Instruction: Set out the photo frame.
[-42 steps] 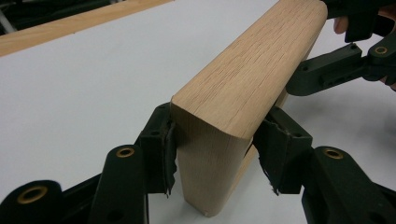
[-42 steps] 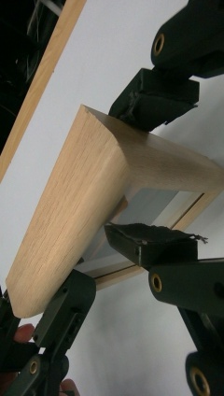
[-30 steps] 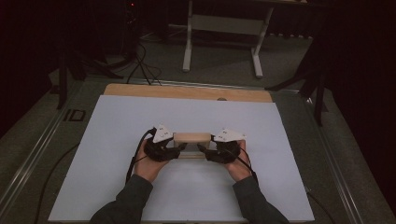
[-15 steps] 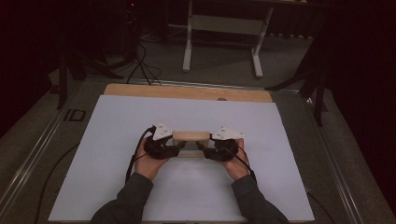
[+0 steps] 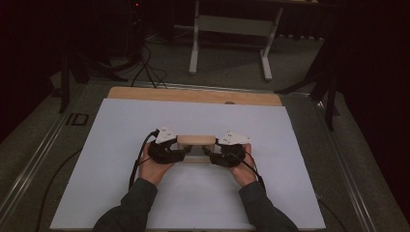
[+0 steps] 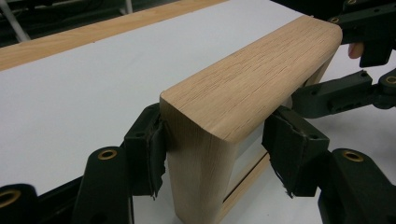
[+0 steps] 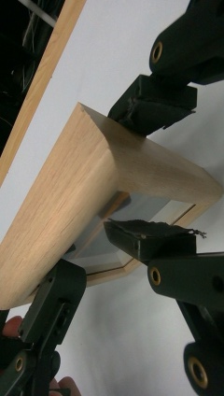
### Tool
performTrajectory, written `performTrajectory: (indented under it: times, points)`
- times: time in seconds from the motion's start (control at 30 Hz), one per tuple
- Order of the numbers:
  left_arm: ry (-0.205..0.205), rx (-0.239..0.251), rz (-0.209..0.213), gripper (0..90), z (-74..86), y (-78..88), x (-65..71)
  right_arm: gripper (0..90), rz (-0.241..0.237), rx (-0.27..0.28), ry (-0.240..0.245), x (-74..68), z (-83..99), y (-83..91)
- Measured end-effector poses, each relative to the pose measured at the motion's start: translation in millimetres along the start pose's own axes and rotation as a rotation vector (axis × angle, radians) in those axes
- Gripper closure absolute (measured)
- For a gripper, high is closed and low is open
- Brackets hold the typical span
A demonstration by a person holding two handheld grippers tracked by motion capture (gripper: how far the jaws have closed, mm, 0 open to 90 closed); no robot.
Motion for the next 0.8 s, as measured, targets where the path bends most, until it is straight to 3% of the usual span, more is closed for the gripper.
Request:
performTrajectory:
  times: [0.5, 0.8]
  points:
    - [0.026, 0.02, 0.012, 37.3, 2.0, -10.5, -4.9, 44.4, -0.003, -0.042, -0.019, 0.8, 6.4, -7.7]
    - [0.04, 0.003, 0.009, 38.6, 4.5, -16.1, -10.4, 45.8, 0.012, -0.061, -0.032, 2.9, 9.0, -9.8]
Point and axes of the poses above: each handheld gripper's, and its own axes: y roughly backward along the jaws, z roughly out of its underside, x roughly to its right, the point moved 2 cm from there along -y, roughly forward along the jaws, and after that the axes turned 8 degrees about y, right-handed, at the moved point
